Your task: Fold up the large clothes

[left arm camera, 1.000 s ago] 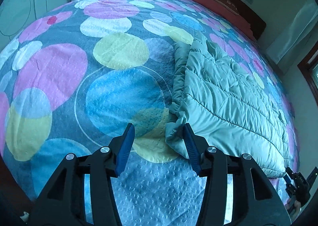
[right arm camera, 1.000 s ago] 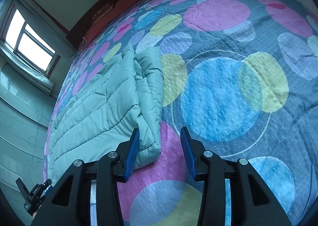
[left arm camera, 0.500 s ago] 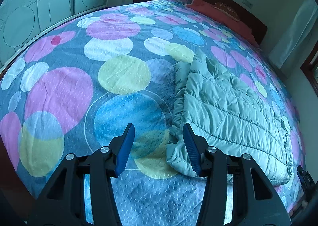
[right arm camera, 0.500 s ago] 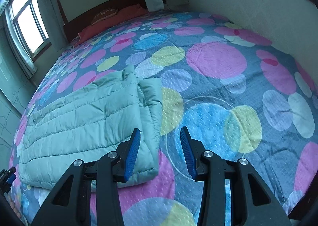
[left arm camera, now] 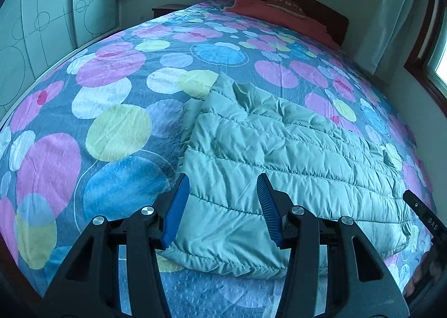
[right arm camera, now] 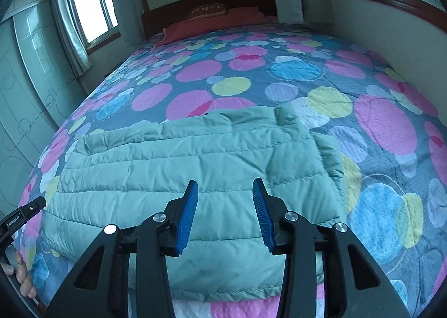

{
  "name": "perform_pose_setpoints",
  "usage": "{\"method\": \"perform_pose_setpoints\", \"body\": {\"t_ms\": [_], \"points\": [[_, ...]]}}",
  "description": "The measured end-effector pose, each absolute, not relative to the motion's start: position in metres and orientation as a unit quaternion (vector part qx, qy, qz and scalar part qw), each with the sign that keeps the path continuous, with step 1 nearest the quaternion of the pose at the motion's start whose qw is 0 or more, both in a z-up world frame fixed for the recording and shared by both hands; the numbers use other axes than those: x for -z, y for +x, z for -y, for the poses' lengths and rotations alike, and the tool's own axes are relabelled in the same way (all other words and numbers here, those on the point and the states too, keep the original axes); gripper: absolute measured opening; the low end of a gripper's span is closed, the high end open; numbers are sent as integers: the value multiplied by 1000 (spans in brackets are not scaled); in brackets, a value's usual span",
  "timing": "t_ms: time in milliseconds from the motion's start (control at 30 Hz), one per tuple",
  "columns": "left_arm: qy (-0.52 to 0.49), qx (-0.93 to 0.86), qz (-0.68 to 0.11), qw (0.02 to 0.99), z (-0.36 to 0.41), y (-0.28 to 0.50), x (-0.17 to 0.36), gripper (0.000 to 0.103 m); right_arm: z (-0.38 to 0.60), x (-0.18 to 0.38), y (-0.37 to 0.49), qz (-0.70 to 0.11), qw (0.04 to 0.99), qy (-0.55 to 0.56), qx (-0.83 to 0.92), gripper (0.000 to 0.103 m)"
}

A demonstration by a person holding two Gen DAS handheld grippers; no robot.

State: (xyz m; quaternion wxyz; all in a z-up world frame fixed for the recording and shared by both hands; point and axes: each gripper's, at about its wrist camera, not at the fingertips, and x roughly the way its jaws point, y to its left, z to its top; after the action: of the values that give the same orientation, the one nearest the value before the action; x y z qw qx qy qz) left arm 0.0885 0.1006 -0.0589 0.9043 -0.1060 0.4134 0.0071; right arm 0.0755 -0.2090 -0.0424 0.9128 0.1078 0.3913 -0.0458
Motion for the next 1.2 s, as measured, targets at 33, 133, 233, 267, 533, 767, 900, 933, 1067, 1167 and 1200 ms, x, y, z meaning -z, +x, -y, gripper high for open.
{"method": "perform_pose_setpoints", "body": {"t_ms": [33,133,233,267,533,767,900,933,1067,1167,1200], "points": [[-100,-5,-413,905,-96,91,59,50,203,44,79,-394,912,106,40,41],[-87,1,-411,908,-84,98,60,50,188,48,89,-400,910,102,26,41],[-74,7,-412,908,-71,104,62,50,174,51,97,-405,909,95,14,41],[-69,8,-412,909,-68,105,62,50,170,52,100,-406,909,93,11,41],[-66,1,-420,905,-68,108,70,50,145,58,122,-413,907,80,-5,41],[-65,-3,-425,903,-70,108,76,50,131,82,133,-437,898,51,3,41],[-66,-4,-428,901,-72,108,80,50,129,92,133,-444,895,40,9,41],[-66,-4,-429,901,-73,108,81,50,128,93,133,-445,895,35,10,41],[-69,-6,-430,900,-76,108,83,50,123,96,133,-448,894,23,14,41],[-67,-7,-430,900,-77,108,83,50,119,99,134,-449,893,2,19,41],[-67,-6,-430,900,-78,108,84,50,117,100,133,-448,894,-6,22,41]]}}
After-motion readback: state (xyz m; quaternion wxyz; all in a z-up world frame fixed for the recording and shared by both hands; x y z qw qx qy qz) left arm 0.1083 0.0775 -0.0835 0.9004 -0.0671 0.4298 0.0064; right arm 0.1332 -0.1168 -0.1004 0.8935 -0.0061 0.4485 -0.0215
